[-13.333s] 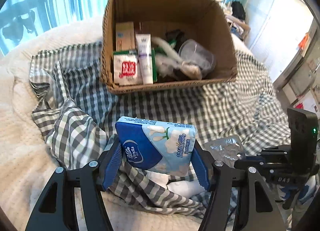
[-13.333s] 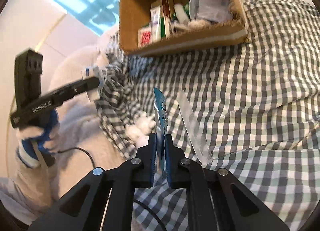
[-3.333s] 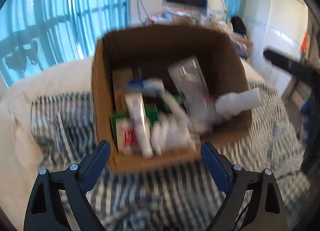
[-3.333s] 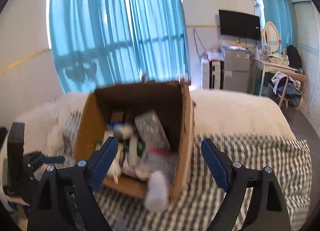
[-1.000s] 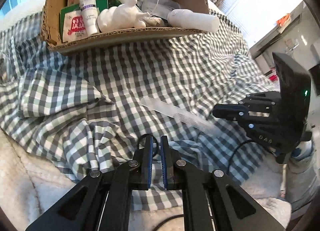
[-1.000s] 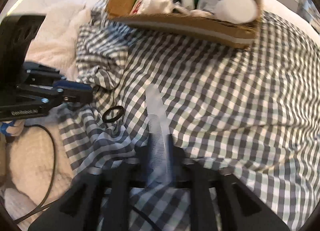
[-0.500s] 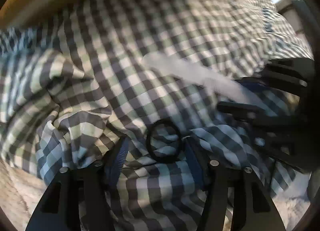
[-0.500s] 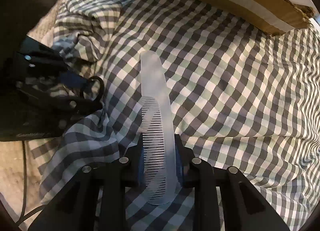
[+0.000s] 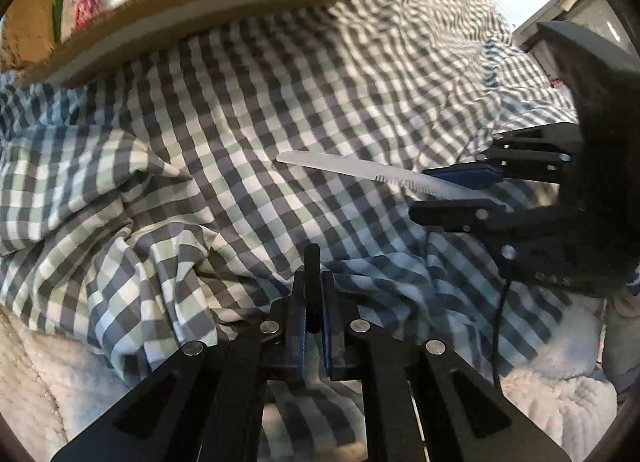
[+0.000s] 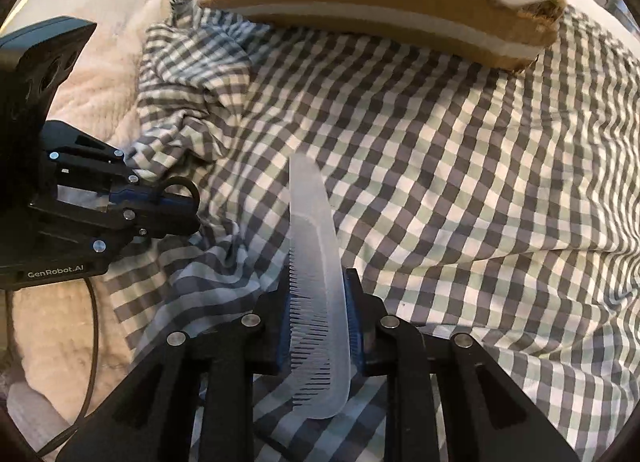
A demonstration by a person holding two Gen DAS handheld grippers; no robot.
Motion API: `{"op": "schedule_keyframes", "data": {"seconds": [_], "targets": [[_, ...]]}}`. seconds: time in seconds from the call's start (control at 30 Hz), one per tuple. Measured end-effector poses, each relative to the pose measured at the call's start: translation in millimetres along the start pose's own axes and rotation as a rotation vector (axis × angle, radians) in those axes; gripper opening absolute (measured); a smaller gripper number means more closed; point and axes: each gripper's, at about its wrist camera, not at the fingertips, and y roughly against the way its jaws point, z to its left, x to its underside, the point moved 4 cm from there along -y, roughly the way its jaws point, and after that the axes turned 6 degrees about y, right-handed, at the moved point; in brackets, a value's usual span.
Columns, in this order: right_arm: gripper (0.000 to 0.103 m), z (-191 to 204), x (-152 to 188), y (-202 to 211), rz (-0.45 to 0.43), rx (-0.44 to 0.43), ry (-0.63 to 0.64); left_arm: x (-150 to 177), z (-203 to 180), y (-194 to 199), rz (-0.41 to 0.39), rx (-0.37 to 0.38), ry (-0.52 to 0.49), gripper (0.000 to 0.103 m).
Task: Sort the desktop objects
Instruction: 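Carry the hair tie and clear comb over the cardboard box with both grippers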
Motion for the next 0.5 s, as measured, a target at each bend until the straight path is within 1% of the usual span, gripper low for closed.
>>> {"op": "schedule_keyframes", "data": {"seconds": [0.03, 0.07, 0.1, 0.2, 0.23, 0.27, 0.37, 0.4, 0.5], "targets": [[0.018, 3.4, 2.9, 3.4, -0.009, 0.001, -0.003, 1.4, 0.8, 4.7, -0.008, -0.003, -0.001, 0.006], [0.009, 3.0, 3.7, 4.9, -0.014, -0.004, -0.005, 2.4, 1.3, 9.6, -0.017, -0.005, -0.004, 0.006], [0.003, 3.5, 4.8, 7.1, -0.019, -0.007, -0.009, 3.4, 0.9, 16.0, -0.032, -0.002, -0.005, 0.006], [0.003, 8.5, 8.7, 5.3, -0.008, 0.010, -0.008, 6.1, -1.3, 34.1, -0.068, 0.007, 0.001, 0.006], [0.003, 9.1, 7.1, 4.8, -0.015, 0.018, -0.018, 5.3, -7.8, 37.6, -0.078, 0.009, 0.001, 0.006], [0.003, 10.2, 7.5, 4.2, -0.013, 0.013, -0.018, 8.1, -4.5, 42.6, -0.090, 0.011, -0.001, 0.006], [0.003, 11.3, 4.0, 10.4, -0.041, 0.002, -0.033, 7.2, -7.2, 53.2, -0.128, 0.012, -0.003, 0.006], [0.003, 11.6, 2.2, 14.9, -0.057, 0.003, -0.039, 5.0, -14.7, 51.4, -0.137, 0.012, -0.003, 0.006], [0.003, 9.7, -4.4, 34.4, -0.109, 0.007, -0.058, -2.8, -20.4, 66.1, -0.176, 0.017, -0.001, 0.006]]}}
